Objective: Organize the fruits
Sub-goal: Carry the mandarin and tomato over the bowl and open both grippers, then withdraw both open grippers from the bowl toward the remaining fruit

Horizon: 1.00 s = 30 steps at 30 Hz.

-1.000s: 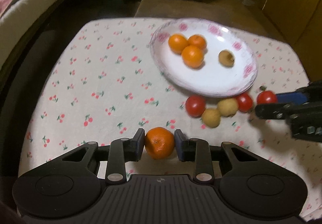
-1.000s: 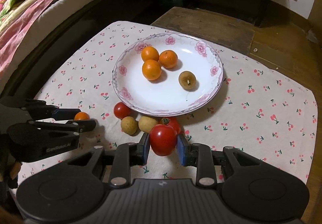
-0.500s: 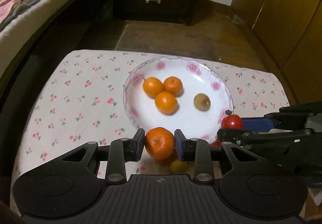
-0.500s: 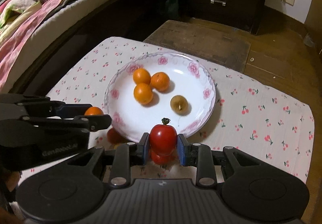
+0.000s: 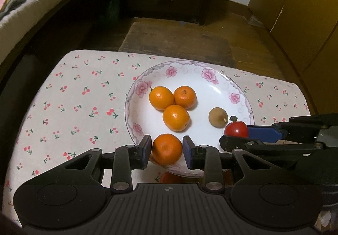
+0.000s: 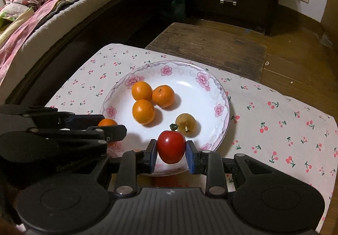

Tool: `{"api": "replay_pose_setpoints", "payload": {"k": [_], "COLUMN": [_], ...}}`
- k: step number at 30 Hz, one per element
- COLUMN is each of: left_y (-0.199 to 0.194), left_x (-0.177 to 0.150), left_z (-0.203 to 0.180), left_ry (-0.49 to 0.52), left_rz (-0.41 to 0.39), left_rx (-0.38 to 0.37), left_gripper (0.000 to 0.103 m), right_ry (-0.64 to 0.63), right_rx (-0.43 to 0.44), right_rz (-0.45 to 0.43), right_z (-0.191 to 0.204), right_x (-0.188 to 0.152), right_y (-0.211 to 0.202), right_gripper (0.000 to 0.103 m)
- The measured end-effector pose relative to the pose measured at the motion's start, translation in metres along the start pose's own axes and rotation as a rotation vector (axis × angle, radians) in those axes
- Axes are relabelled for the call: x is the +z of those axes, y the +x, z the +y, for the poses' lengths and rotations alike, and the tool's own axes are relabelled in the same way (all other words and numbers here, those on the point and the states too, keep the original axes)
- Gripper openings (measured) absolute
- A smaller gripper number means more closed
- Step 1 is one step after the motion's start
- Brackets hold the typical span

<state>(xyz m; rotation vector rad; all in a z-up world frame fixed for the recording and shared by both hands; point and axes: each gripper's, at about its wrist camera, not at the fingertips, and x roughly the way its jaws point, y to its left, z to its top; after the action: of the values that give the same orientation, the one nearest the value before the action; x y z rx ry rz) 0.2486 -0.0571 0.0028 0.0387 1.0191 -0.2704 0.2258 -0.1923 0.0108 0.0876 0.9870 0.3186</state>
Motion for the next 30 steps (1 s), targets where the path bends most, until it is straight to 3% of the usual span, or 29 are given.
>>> {"api": "replay_pose_setpoints", "payload": {"k": [15, 30], "left_y": [-0.019, -0.042], "left_x": [0.003, -0.018], "left_z": [-0.001, -0.005], "left_ry": [-0.011, -0.003], "left_rz": [-0.041, -0.051], "left_rx": [-0.016, -0.053], "left_gripper": [0.045, 0.049], "right_ry": [0.023, 0.013], "right_rx": [0.001, -0.007], "right_rz": [-0.046, -0.058], "right_z": [-0.002, 0.011], "right_x": [0.004, -0.020], "right_y": [-0.015, -0.050], "right_gripper": [0.030, 0.030]}}
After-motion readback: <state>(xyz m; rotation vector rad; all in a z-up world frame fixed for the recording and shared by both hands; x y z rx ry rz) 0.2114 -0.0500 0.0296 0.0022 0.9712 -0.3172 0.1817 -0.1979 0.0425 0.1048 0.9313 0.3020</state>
